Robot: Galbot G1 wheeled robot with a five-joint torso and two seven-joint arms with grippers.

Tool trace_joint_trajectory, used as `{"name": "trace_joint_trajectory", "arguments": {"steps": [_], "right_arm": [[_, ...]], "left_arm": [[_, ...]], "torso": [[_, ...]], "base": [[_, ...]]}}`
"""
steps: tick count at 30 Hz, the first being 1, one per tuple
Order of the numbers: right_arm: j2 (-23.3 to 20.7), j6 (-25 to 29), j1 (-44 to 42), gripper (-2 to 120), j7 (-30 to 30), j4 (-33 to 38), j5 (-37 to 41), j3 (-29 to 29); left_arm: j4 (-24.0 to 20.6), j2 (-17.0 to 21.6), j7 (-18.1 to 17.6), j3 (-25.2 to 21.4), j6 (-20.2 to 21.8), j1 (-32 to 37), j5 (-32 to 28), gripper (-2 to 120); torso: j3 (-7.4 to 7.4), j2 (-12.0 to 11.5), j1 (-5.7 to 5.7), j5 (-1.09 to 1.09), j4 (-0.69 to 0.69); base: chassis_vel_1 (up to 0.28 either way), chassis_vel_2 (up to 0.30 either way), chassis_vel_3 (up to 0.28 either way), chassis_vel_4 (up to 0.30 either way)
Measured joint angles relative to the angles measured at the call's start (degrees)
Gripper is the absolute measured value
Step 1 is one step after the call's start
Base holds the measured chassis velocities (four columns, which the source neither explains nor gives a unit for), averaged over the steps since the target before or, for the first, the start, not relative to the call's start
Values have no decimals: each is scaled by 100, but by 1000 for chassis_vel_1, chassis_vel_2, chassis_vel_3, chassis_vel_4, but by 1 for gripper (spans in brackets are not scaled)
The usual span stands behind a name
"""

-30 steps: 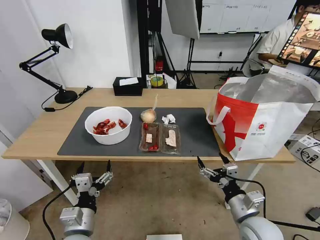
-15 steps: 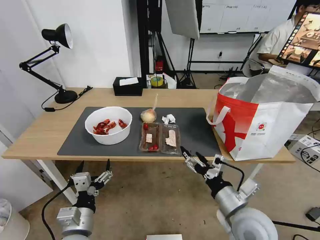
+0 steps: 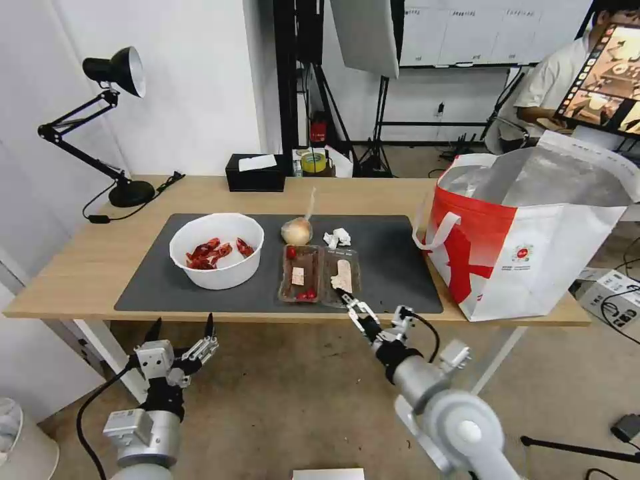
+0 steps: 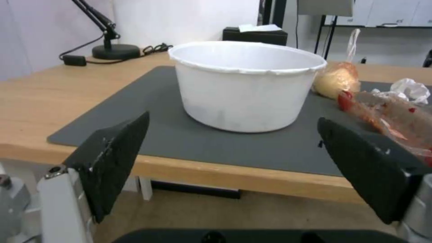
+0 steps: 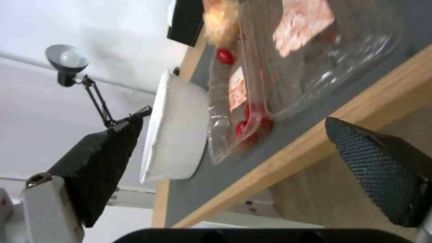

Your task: Pick up the trash from the table and place it into the takeout bag.

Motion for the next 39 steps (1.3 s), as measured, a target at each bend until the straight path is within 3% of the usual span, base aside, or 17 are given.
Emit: {"name": "trace_joint_trajectory", "arguments": {"steps": [10,39], "right_arm": [[419,134,280,100,244,-306,12,-245],[901,229,448,100,365,-603,497,-65]], "left_arm": [[22,-70,32,-62,7,74,-43,100],[52,18,39,-153,35,100,-40,100]], "torso": [[0,0,0,0,0],[0,0,0,1,0]], "base": [[0,0,0,0],[0,0,0,0]]}}
